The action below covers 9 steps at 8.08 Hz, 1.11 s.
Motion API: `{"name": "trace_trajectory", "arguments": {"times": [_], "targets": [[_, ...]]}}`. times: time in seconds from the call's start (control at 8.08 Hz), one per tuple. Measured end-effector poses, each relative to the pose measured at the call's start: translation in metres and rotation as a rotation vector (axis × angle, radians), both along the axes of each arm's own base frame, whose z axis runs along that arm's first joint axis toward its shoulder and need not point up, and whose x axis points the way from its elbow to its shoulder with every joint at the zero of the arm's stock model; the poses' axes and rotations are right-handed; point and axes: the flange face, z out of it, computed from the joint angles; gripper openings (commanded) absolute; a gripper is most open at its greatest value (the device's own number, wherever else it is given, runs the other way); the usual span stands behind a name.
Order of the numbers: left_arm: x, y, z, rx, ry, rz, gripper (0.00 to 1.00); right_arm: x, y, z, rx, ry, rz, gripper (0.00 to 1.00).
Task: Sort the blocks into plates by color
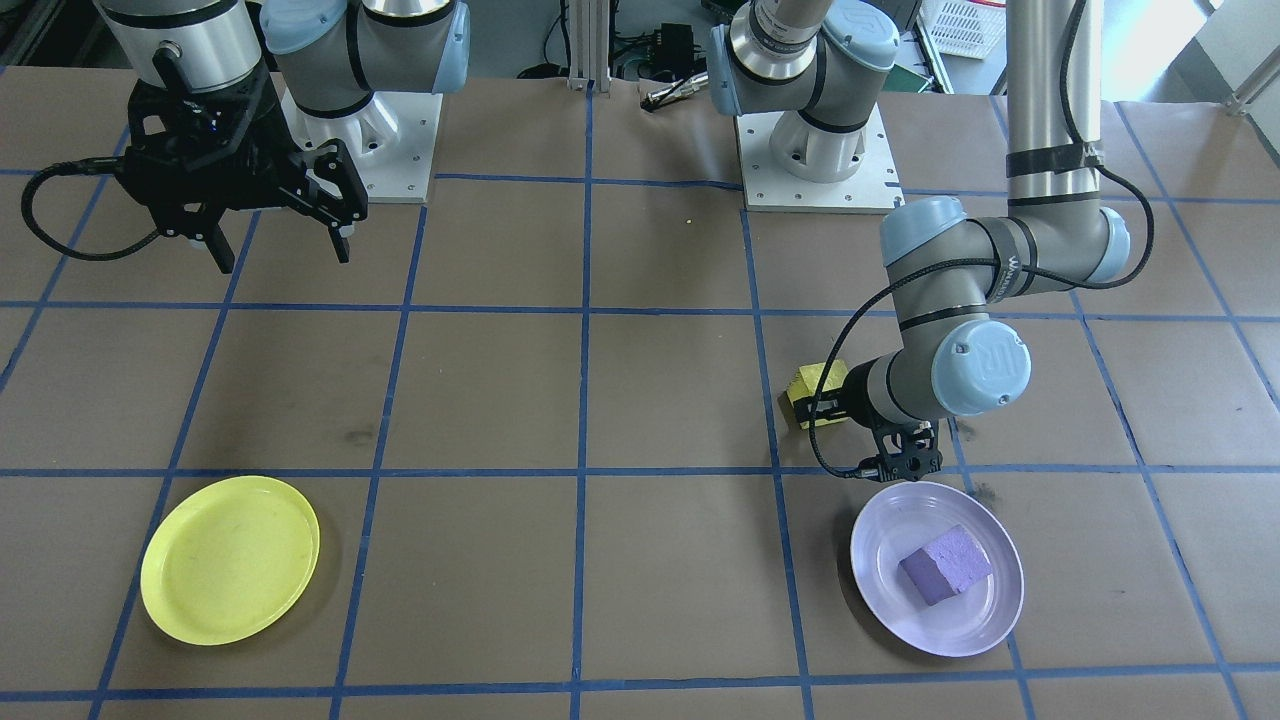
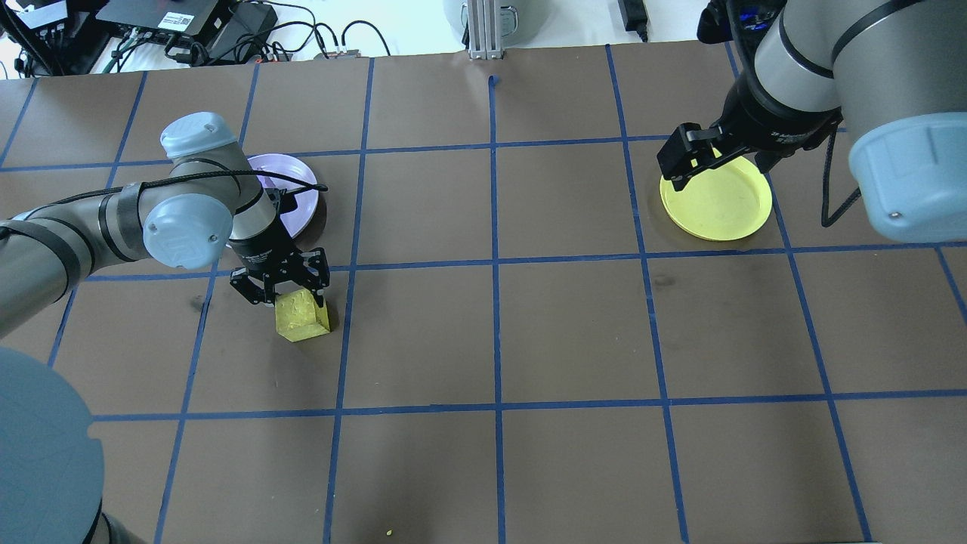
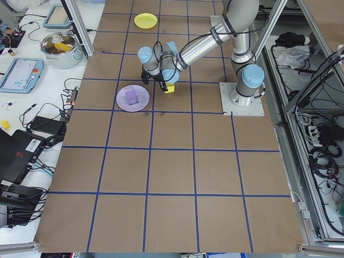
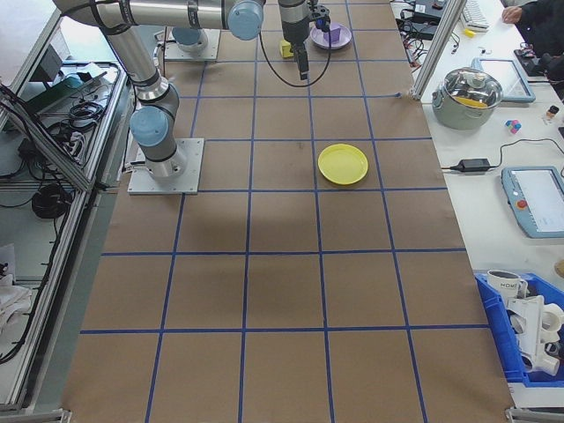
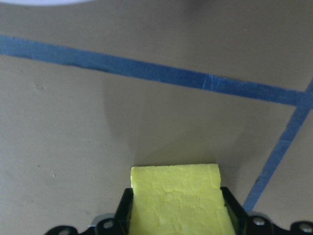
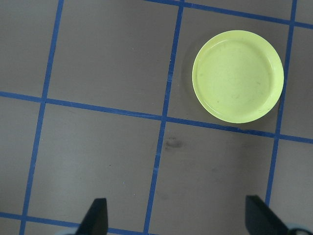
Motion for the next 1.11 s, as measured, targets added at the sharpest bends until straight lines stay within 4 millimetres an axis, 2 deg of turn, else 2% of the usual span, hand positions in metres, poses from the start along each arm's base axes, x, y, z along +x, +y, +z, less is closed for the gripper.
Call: {"name": "trace_trajectory", "arguments": {"times": [0.12, 0.25, 0.37, 0.49, 0.62, 0.74, 0.87, 1.11], "targets": [[0.000, 0.000, 0.003, -0.006, -0.003, 0.005, 0.33, 0.000, 0.000, 0.000, 0.000, 0.000, 0.000, 1.00], [-0.001, -0.001, 0.009, -0.015, -0.013, 0.029, 0.27, 0.000, 0.000, 0.000, 0.000, 0.000, 0.000, 1.00], [-0.003, -0.002, 0.015, -0.027, -0.020, 0.045, 0.06, 0.000, 0.000, 0.000, 0.000, 0.000, 0.000, 1.00], [-0.010, -0.002, 0.020, -0.038, -0.022, 0.045, 0.05, 0.000, 0.000, 0.000, 0.000, 0.001, 0.000, 1.00], [-0.031, 0.001, 0.025, -0.050, -0.020, 0.022, 0.05, 0.000, 0.000, 0.000, 0.000, 0.001, 0.000, 1.00], [-0.062, 0.006, 0.029, -0.057, -0.021, -0.009, 0.04, 0.000, 0.000, 0.000, 0.000, 0.000, 0.000, 1.00], [-0.097, 0.012, 0.029, -0.063, -0.008, -0.045, 0.04, 0.000, 0.000, 0.000, 0.000, 0.000, 0.001, 1.00], [-0.169, 0.021, 0.051, -0.153, 0.046, -0.147, 0.02, 0.000, 0.000, 0.000, 0.000, 0.001, 0.003, 1.00]]}}
